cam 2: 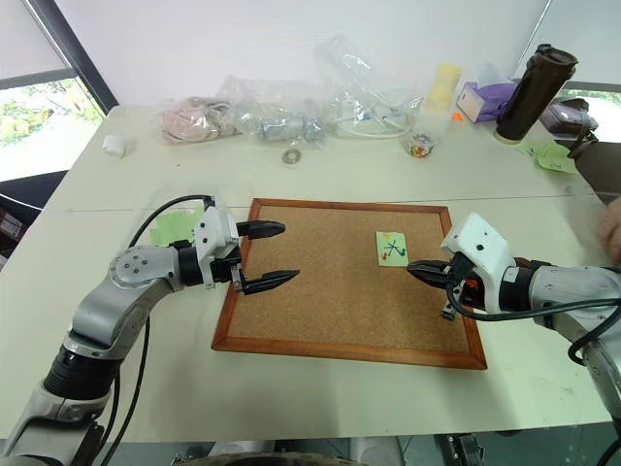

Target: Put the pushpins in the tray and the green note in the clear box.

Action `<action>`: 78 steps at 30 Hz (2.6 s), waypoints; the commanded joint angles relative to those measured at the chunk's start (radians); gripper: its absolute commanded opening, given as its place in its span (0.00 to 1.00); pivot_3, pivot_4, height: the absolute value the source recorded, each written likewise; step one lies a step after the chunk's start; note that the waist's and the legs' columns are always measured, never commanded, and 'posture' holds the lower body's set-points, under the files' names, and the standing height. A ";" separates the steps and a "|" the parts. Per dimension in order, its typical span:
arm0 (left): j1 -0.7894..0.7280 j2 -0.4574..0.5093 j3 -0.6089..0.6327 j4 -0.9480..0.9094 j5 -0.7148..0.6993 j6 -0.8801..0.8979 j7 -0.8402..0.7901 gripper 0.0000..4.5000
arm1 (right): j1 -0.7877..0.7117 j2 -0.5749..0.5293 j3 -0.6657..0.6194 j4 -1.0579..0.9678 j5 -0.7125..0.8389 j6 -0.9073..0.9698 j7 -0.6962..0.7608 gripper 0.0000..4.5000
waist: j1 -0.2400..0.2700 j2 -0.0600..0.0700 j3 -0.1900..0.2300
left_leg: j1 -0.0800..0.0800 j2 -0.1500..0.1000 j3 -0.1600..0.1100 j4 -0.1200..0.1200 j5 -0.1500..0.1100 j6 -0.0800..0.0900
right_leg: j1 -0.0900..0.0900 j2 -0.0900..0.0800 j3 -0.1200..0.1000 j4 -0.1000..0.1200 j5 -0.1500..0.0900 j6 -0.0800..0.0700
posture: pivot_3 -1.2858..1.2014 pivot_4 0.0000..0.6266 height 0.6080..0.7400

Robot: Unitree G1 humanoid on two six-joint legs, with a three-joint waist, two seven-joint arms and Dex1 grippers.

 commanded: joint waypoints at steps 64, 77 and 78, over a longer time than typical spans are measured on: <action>0.001 -0.177 -0.190 0.459 0.297 -0.461 0.021 0.00 | -0.453 0.247 0.384 0.518 -0.283 -0.181 -0.110 0.61 | 0.000 0.001 -0.001 | 0.001 -0.001 0.000 0.002 0.000 0.000 | 0.001 0.000 -0.001 0.000 0.000 0.000 | 0.52 0.24 1.00; 0.026 -0.173 -0.191 0.419 0.305 -0.438 0.050 0.00 | -0.485 0.297 0.403 0.656 -0.352 -0.243 -0.090 0.61 | -0.002 0.002 -0.001 | 0.001 -0.001 0.000 0.002 0.000 0.000 | 0.001 0.000 -0.001 0.001 0.000 0.000 | 0.52 0.24 1.00; 0.026 -0.173 -0.190 0.419 0.306 -0.437 0.052 0.00 | -0.486 0.300 0.402 0.663 -0.356 -0.247 -0.088 0.61 | -0.002 0.002 -0.001 | 0.001 -0.001 0.000 0.002 0.000 0.000 | 0.001 0.000 -0.001 0.001 0.000 0.000 | 0.52 0.24 1.00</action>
